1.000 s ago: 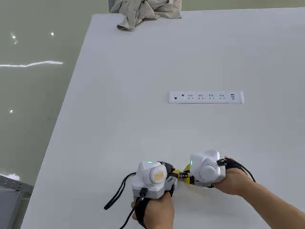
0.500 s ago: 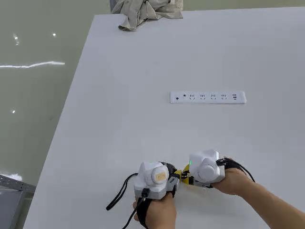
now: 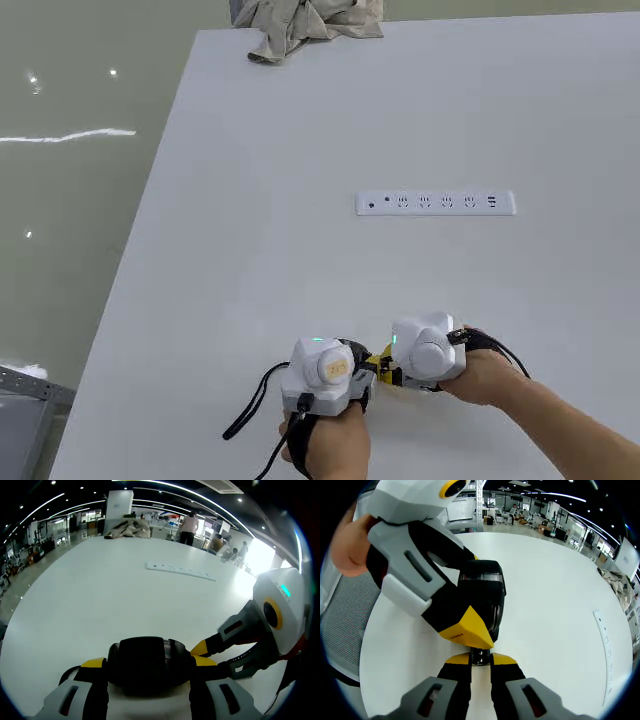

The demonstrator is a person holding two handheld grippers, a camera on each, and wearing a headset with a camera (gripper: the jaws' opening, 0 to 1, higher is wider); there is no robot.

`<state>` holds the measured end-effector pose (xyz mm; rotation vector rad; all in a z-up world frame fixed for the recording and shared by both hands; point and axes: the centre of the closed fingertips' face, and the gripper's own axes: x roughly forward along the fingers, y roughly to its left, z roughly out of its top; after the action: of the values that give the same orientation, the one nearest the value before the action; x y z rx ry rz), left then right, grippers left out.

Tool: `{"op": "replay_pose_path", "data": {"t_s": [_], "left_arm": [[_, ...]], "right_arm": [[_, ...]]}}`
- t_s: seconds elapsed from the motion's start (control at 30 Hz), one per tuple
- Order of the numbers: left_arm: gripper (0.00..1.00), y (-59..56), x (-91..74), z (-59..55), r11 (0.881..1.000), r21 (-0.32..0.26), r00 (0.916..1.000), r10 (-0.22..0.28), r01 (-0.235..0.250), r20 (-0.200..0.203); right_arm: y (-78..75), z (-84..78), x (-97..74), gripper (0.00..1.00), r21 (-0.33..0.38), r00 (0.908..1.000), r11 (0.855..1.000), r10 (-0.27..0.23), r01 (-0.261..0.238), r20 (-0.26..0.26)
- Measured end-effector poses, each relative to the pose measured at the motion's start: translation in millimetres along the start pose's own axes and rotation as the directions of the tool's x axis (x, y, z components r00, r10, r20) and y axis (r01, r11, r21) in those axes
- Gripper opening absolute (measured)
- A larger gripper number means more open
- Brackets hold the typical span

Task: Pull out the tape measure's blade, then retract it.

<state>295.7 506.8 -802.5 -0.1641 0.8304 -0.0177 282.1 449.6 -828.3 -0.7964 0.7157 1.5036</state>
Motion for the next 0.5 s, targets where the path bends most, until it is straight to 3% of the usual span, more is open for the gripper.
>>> {"op": "replay_pose_path", "data": {"t_s": [0.5], "left_arm": [[0.63, 0.1, 0.7, -0.1, 1.0, -0.001, 1.0, 0.0, 0.0, 0.001]], "right_arm": [[0.6, 2.5, 1.2, 0.14, -0.007, 1.0, 1.0, 0.006, -0.006, -0.004]]}}
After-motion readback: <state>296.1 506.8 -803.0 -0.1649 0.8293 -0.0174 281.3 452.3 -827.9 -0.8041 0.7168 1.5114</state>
